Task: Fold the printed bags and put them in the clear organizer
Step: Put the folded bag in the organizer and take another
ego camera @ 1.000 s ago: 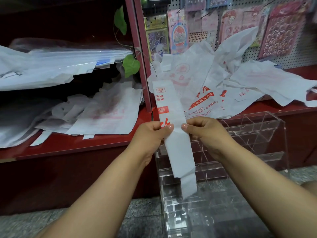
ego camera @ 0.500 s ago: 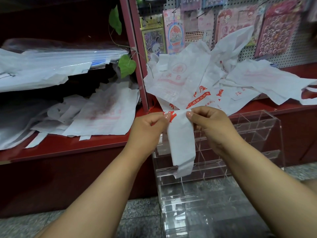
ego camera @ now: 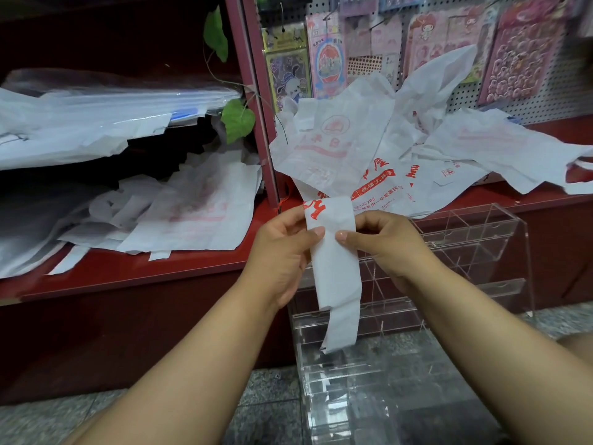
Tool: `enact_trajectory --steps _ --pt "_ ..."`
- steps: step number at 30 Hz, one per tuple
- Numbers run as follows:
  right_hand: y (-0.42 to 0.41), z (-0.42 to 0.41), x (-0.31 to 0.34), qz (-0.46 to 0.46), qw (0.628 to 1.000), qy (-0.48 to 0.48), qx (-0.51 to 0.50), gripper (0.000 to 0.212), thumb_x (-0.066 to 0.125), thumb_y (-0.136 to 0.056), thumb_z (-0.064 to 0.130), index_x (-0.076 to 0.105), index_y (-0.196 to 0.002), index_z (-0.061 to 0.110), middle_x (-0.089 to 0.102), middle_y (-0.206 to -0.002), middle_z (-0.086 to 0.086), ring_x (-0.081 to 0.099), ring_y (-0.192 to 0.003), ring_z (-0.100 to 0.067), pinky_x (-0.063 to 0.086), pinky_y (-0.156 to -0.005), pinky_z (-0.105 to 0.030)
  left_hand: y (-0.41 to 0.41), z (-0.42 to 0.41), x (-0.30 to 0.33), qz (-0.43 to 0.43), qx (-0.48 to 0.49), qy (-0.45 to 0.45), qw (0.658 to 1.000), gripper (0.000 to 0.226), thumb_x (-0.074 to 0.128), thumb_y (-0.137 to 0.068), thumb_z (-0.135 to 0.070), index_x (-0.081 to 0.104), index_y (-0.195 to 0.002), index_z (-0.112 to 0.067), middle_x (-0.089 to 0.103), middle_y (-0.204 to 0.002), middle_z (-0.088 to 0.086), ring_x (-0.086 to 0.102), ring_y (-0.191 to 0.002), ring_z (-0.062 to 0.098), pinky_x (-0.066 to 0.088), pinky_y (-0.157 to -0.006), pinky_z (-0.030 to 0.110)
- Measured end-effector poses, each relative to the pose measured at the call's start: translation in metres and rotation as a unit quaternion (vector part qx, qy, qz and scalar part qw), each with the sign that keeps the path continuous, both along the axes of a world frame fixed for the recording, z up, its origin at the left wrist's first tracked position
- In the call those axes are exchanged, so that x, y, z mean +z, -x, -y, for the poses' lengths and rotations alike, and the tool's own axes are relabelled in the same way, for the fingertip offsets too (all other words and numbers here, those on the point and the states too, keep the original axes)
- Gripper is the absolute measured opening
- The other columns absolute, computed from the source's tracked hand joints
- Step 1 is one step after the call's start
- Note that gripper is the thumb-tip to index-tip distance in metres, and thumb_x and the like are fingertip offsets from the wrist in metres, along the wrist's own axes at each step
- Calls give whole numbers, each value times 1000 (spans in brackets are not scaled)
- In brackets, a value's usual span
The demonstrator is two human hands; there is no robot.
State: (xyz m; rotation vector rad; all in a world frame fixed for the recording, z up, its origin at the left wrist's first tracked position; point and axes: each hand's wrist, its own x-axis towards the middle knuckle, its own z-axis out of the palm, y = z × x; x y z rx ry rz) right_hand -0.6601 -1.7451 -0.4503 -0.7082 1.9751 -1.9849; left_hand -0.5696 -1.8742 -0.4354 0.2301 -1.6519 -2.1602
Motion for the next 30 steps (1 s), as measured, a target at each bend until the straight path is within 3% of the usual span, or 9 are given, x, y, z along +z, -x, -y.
enact_trajectory --steps 4,8,13,18,22,25,28,30 --pt "0 2 -3 -3 1000 4 -4 7 75 -78 6 69 -81 3 74 -85 -5 70 -78 -16 58 -76 -32 1 -1 -1 4 20 24 999 40 52 -86 20 66 -108 -10 75 -99 6 71 -92 21 59 -83 35" --pt "1 1 -1 -19 1000 19 -7 8 75 -77 5 68 -81 5 73 -93 -4 70 -82 -16 56 -72 -29 0 -1 1 -3 40 60 997 42 54 -84 21 66 -109 -10 73 -106 11 70 -101 26 58 -87 37" --pt "1 2 -4 4 999 50 21 11 74 -77 2 64 -76 6 71 -76 -4 68 -72 -17 56 -66 -28 -2 -1 3 -18 36 83 996 41 54 -84 22 66 -106 -11 76 -96 1 72 -92 17 59 -81 30" --pt "-1 5 -5 2 997 83 -4 21 74 -76 -3 60 -68 10 66 -62 2 64 -61 -11 52 -55 -23 -1 0 2 -9 56 92 994 39 58 -83 18 61 -112 -8 72 -106 9 72 -95 20 59 -80 30" --pt "1 4 -5 6 994 101 -47 21 75 -76 -1 61 -67 13 60 -56 8 57 -56 -7 51 -58 -22 2 0 -8 90 34 104 990 45 72 -81 4 50 -118 -7 72 -104 13 72 -92 28 60 -76 41" --pt "6 3 -6 10 990 106 -94 19 76 -76 2 60 -75 13 56 -52 12 54 -53 -4 51 -63 -24 -1 -6 -14 155 -41 155 975 21 69 -85 1 66 -106 -3 75 -95 14 73 -81 23 60 -68 30" --pt "10 2 -5 38 992 93 -81 32 79 -75 12 57 -97 16 69 -68 4 67 -71 -13 54 -79 -35 1 -1 -14 138 0 164 977 9 67 -87 2 69 -92 -5 75 -84 12 71 -71 20 59 -62 28" --pt "11 -1 -3 61 997 43 -3 43 81 -69 27 58 -104 17 70 -84 -3 66 -73 -14 53 -77 -34 4 7 -10 111 43 155 981 10 66 -88 1 70 -91 -8 76 -85 10 71 -74 22 60 -68 33"
